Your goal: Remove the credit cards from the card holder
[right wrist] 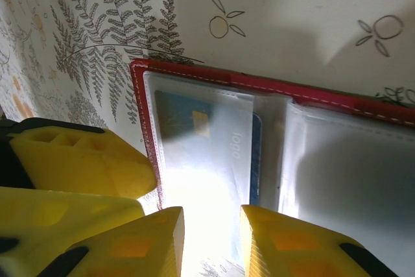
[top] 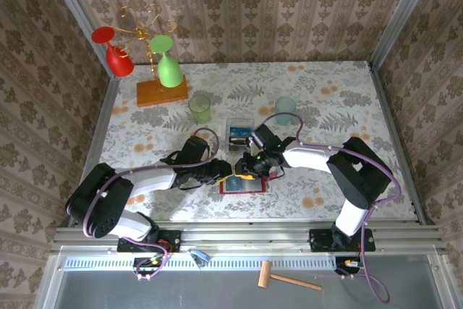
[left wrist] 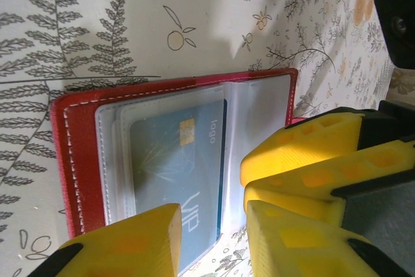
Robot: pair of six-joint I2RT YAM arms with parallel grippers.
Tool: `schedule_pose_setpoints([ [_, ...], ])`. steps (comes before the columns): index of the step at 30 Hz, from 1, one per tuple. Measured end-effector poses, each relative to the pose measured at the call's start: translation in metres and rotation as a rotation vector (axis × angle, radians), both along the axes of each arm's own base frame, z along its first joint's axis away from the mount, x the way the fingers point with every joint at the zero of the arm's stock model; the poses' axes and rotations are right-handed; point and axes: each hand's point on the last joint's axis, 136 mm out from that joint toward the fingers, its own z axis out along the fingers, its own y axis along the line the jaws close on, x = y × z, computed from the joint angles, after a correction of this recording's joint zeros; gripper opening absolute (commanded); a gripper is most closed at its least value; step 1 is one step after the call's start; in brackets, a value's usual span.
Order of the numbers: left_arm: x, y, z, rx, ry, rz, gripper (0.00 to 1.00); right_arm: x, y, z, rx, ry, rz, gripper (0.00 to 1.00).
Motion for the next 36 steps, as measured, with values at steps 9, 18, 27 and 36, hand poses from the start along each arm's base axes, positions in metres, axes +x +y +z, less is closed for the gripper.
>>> schedule_pose_setpoints([
  [9, -0.002, 0.002, -0.006, 0.013, 0.015, 0.0, 0.32, -0.002, 0.002, -0.002, -0.001, 0.009, -0.002, 0.28],
  [18, -0.003, 0.002, -0.009, 0.018, 0.021, 0.0, 0.32, -0.003, 0.001, -0.009, -0.014, 0.026, -0.003, 0.25],
  [27, -0.003, 0.002, -0.01, 0.021, 0.024, 0.0, 0.32, -0.002, 0.002, -0.011, -0.016, 0.03, -0.003, 0.26],
  [36, -0.003, 0.003, -0.01, 0.022, 0.025, 0.0, 0.32, -0.003, 0.003, -0.012, -0.018, 0.035, -0.001, 0.26],
])
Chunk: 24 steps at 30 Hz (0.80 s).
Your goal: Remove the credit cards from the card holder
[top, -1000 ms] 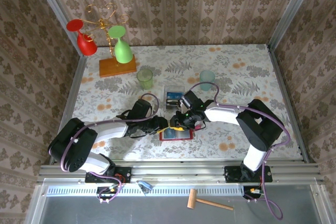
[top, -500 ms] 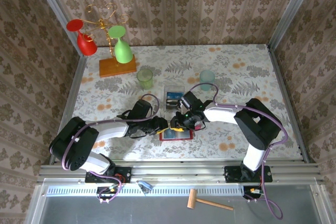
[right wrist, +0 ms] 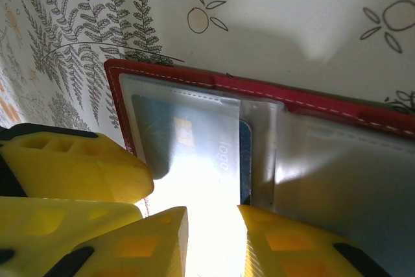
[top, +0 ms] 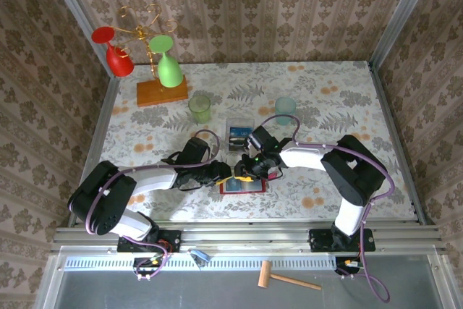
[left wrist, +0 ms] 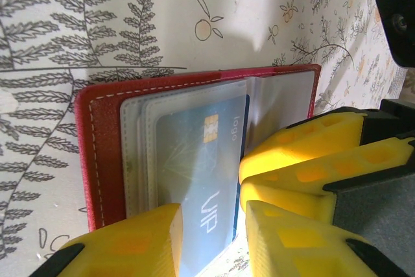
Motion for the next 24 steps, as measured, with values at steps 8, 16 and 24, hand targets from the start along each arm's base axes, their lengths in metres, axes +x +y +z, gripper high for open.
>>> schedule_pose_setpoints([
  [8, -0.0018, 0.0015, -0.0019, 0.009, 0.011, 0.0, 0.32, -0.0008, -0.0004, -0.0003, -0.007, 0.0, 0.004, 0.28],
  [16, -0.0037, 0.0032, -0.0039, 0.019, 0.018, -0.004, 0.32, -0.0003, -0.0031, -0.0003, -0.031, -0.008, 0.015, 0.28],
  [24, -0.0039, 0.0039, -0.0044, 0.021, 0.019, -0.004, 0.32, -0.0001, -0.006, -0.0009, -0.053, -0.016, 0.026, 0.28],
])
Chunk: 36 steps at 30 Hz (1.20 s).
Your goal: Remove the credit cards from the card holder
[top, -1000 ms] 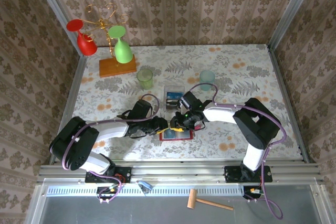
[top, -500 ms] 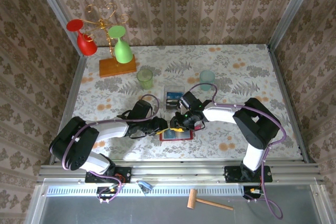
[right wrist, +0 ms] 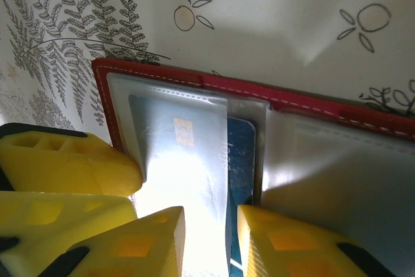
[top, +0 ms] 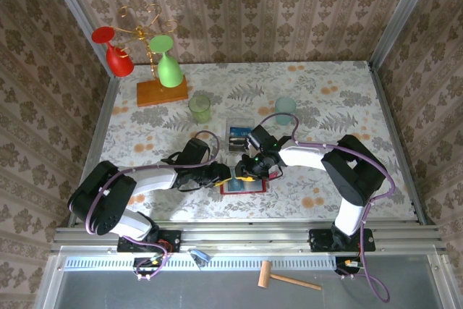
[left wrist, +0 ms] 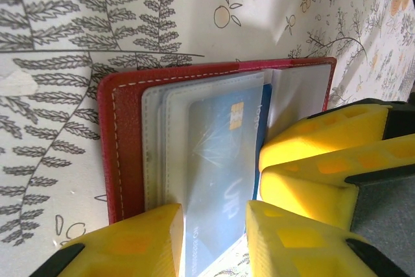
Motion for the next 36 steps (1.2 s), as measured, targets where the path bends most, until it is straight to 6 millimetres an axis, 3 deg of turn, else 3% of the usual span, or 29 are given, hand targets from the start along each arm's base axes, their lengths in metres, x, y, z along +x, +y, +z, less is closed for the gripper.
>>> schedule_pose_setpoints([
  [23, 0.0, 0.001, -0.001, 0.002, 0.0, -0.001, 0.32, -0.001, -0.003, 0.0, -0.017, 0.002, -0.001, 0.28],
  [31, 0.0, 0.0, 0.002, 0.017, -0.001, -0.017, 0.32, 0.002, -0.003, 0.015, -0.002, -0.032, -0.006, 0.28],
  [36, 0.008, -0.005, 0.013, 0.016, -0.027, -0.035, 0.31, 0.003, -0.002, 0.021, 0.011, -0.046, -0.007, 0.28],
])
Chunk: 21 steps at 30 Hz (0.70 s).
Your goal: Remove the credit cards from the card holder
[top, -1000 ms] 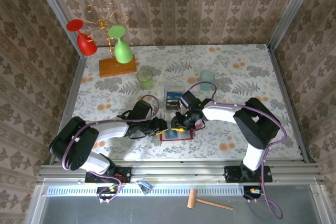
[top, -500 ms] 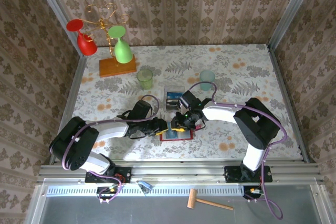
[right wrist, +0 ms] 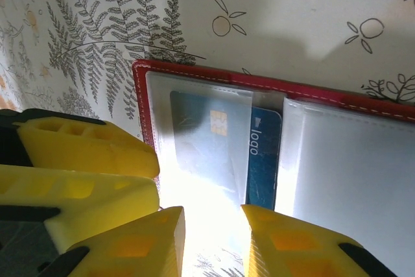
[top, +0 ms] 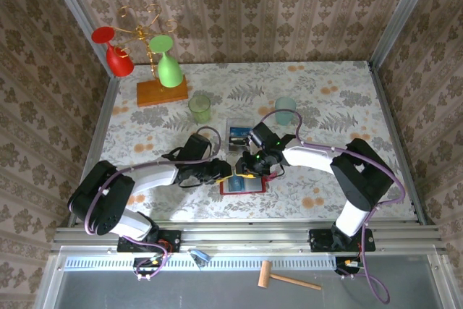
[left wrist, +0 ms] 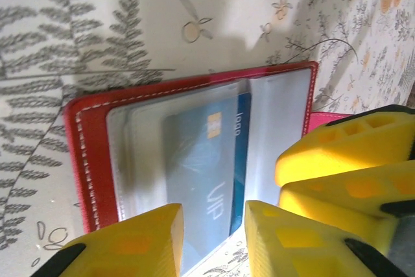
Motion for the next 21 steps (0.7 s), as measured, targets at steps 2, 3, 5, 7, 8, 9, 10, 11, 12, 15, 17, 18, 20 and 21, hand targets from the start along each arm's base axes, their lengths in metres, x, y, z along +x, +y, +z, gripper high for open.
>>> schedule_pose_setpoints([
  [2, 0.002, 0.0, 0.002, 0.01, -0.007, -0.007, 0.28, 0.0, 0.0, 0.0, 0.0, 0.0, 0.0, 0.28],
  [3, 0.002, 0.0, 0.002, 0.02, -0.008, -0.011, 0.27, 0.0, 0.0, 0.0, 0.001, 0.0, 0.0, 0.28],
  [5, 0.003, 0.001, 0.002, 0.042, -0.011, -0.016, 0.23, 0.001, 0.0, 0.0, 0.003, -0.003, 0.0, 0.28],
  [7, 0.003, 0.002, 0.0, 0.069, -0.011, -0.025, 0.2, 0.002, 0.001, 0.001, 0.008, -0.008, -0.002, 0.28],
  [8, 0.002, 0.003, -0.001, 0.08, -0.009, -0.031, 0.19, 0.002, 0.001, 0.0, 0.01, -0.01, -0.003, 0.28],
  [9, 0.001, 0.003, -0.003, 0.093, -0.008, -0.036, 0.17, 0.003, 0.001, 0.0, 0.012, -0.012, -0.003, 0.28],
  [10, -0.001, 0.004, -0.005, 0.102, -0.004, -0.039, 0.15, 0.003, 0.001, 0.0, 0.013, -0.012, -0.004, 0.28],
  [11, -0.002, 0.006, -0.007, 0.114, 0.002, -0.044, 0.13, 0.002, 0.0, -0.001, 0.012, -0.009, -0.005, 0.28],
  [12, -0.004, 0.007, -0.01, 0.127, 0.008, -0.05, 0.11, 0.002, -0.001, -0.002, 0.013, -0.007, -0.005, 0.28],
  [15, -0.008, 0.009, -0.015, 0.153, 0.022, -0.062, 0.07, 0.002, -0.002, -0.003, 0.017, -0.005, -0.008, 0.28],
  [17, -0.01, 0.009, -0.017, 0.161, 0.026, -0.069, 0.06, 0.002, -0.002, -0.004, 0.021, -0.003, -0.007, 0.28],
  [18, -0.011, 0.009, -0.018, 0.166, 0.03, -0.071, 0.05, 0.002, -0.003, -0.004, 0.023, -0.002, -0.008, 0.28],
  [20, -0.012, 0.01, -0.019, 0.172, 0.031, -0.074, 0.05, 0.001, -0.003, -0.005, 0.025, -0.001, -0.008, 0.28],
  [21, -0.013, 0.01, -0.02, 0.175, 0.035, -0.077, 0.05, 0.001, -0.003, -0.006, 0.026, 0.001, -0.008, 0.28],
])
